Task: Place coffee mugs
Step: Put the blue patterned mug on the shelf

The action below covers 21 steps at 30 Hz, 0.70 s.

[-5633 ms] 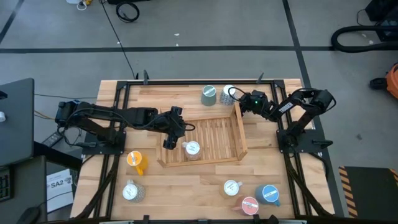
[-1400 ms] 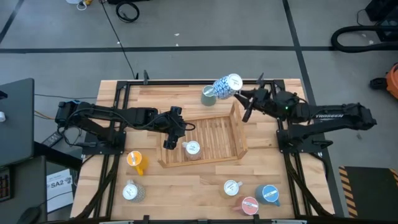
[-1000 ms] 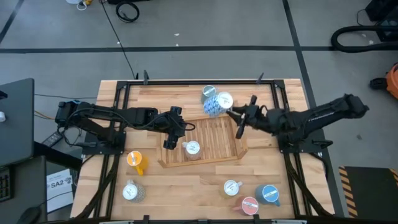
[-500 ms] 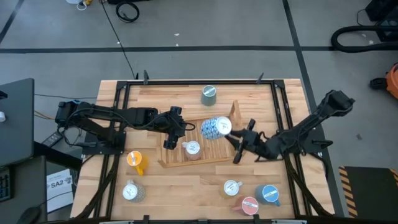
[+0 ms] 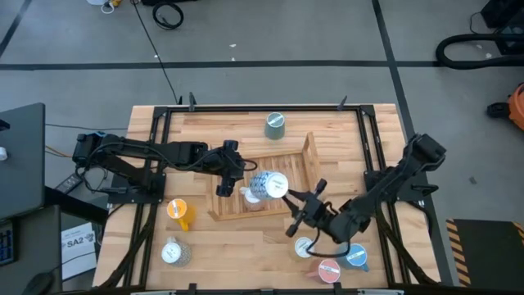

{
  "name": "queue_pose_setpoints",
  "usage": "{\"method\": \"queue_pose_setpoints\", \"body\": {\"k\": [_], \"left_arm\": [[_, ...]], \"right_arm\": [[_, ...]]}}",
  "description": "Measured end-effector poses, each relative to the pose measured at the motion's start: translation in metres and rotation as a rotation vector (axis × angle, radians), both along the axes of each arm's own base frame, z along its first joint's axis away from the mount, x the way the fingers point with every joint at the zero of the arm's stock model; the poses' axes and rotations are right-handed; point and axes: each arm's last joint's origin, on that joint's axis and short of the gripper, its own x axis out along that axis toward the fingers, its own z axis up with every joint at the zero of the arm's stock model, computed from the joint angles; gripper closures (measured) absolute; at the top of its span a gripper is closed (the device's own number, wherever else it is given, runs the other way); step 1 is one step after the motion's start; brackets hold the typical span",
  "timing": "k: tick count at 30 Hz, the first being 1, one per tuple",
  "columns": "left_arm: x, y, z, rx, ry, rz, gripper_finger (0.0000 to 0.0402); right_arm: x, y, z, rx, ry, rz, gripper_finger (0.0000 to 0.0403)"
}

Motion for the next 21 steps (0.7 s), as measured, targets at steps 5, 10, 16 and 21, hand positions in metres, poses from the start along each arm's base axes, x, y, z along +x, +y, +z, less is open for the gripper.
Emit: {"method": "queue_pose_setpoints", "body": {"k": [5, 10, 16, 21], "left_arm": [[0.0, 0.0, 0.0, -0.021, -0.002, 0.022, 0.018], [0.0, 0.0, 0.0, -0.021, -0.004, 0.023, 0.018], [0.0, 0.0, 0.0, -0.026, -0.005, 0.029, 0.018], [0.0, 0.0, 0.0, -0.038, -0.009, 0.042, 0.018]], "right_arm": [[0.005, 0.016, -0.003, -0.026, 0.016, -0.118, 0.0327], [0.004, 0.023, -0.004, -0.023, 0.013, -0.132, 0.0327], [0.003, 0.024, -0.006, -0.018, 0.012, -0.128, 0.0327], [0.002, 0.024, -0.01, -0.007, 0.007, -0.136, 0.0327]]}}
